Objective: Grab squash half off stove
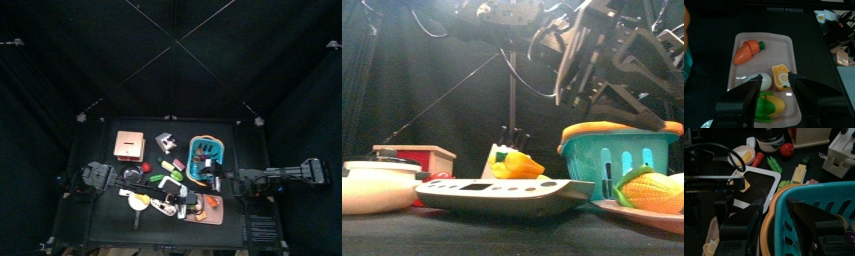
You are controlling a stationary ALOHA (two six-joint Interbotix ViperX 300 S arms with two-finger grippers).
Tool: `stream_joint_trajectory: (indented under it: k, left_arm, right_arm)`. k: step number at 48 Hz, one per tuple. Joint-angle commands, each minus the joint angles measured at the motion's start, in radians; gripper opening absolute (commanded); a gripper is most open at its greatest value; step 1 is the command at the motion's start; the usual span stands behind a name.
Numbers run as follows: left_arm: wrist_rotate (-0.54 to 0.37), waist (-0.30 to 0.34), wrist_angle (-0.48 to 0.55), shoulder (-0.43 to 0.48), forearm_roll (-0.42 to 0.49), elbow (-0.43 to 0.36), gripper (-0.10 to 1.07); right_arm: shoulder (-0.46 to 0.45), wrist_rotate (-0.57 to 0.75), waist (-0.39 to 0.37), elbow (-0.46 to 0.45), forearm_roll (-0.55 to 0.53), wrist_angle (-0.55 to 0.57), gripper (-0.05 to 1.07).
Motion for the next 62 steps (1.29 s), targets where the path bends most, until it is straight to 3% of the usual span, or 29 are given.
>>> stream_joint_trajectory:
  k: [1, 16, 30, 46, 62]
  left_arm:
    - [0.000, 0.011, 0.057, -0.091, 0.018, 0.017, 0.84]
    - [-0.006, 0.008, 0.362, -0.216, 0.097, 0.117, 0.85]
    - [-0.029, -0.011, 0.595, -0.225, 0.080, 0.126, 0.98]
    - [-0.184, -0.012, 0.627, -0.215, 0.080, 0.147, 1.00]
    - [-0.227, -0.005, 0.612, -0.189, 0.038, 0.158, 1.00]
  right_arm:
    - [-0.003, -0.002, 0.002, -0.008, 0.000, -0.005, 0.79]
    - [0.003, -0.002, 0.000, -0.006, 0.000, -0.003, 0.79]
    - [0.006, -0.002, 0.000, -0.008, 0.002, -0.005, 0.79]
    - [0.006, 0.000, 0.000, -0.006, 0.003, -0.005, 0.79]
    - [0.008, 0.000, -0.006, -0.006, 0.002, -0.005, 0.79]
